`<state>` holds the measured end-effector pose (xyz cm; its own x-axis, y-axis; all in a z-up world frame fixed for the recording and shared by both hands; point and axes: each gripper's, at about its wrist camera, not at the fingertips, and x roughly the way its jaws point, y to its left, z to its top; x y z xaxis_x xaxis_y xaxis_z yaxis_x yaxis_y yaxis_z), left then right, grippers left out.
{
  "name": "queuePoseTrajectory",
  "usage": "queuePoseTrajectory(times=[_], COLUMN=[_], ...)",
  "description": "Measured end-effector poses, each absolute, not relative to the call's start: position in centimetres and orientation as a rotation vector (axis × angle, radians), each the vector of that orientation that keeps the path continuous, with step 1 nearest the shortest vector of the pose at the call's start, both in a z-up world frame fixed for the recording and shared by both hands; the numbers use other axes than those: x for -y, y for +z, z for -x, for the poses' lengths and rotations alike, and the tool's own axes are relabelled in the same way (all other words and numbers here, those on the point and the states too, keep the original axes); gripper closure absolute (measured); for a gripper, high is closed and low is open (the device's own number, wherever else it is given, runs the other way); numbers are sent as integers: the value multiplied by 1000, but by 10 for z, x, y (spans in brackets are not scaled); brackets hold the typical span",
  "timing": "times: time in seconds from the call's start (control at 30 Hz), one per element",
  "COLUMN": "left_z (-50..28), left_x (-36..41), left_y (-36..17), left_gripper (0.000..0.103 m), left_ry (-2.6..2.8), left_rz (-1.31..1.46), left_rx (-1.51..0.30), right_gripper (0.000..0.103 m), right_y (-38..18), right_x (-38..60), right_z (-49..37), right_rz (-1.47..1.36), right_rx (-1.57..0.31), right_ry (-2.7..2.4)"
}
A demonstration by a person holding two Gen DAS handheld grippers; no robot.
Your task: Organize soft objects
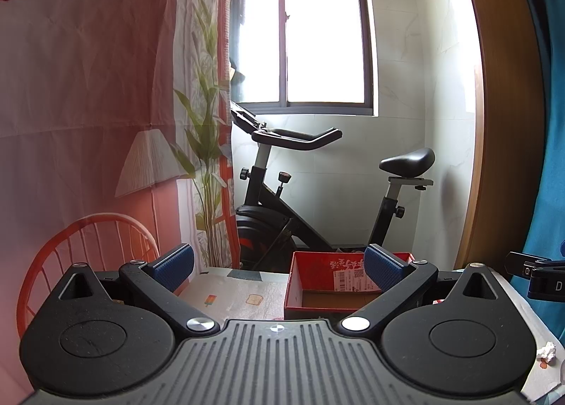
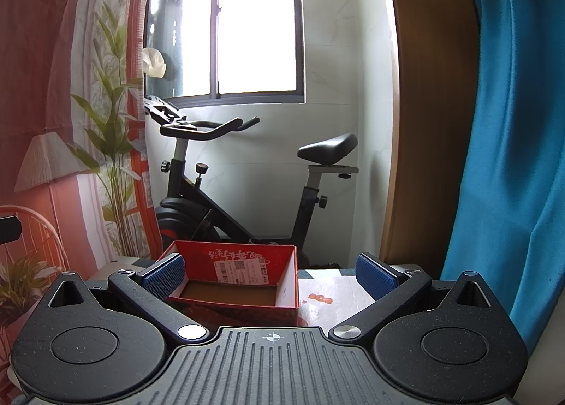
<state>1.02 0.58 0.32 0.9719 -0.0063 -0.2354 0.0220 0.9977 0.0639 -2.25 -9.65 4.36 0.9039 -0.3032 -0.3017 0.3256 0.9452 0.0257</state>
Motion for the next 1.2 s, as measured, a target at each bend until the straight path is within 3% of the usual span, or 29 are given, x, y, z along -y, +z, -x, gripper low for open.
queuePoseTrajectory(times=[0.9,1.2], left_z=[-11,-30], left_x=[-6,-7], left_y=[1,-25], left_gripper=[0,0], left_ry=[-14,-10], left_rz=[-61,-75], left_rx=[-246,-262], right_gripper=[0,0], right_y=[41,17], right_x=[97,107], right_z=[23,12], right_rz=[-79,-119], right_rx=[-304,-320], right_ry=[-326,-307])
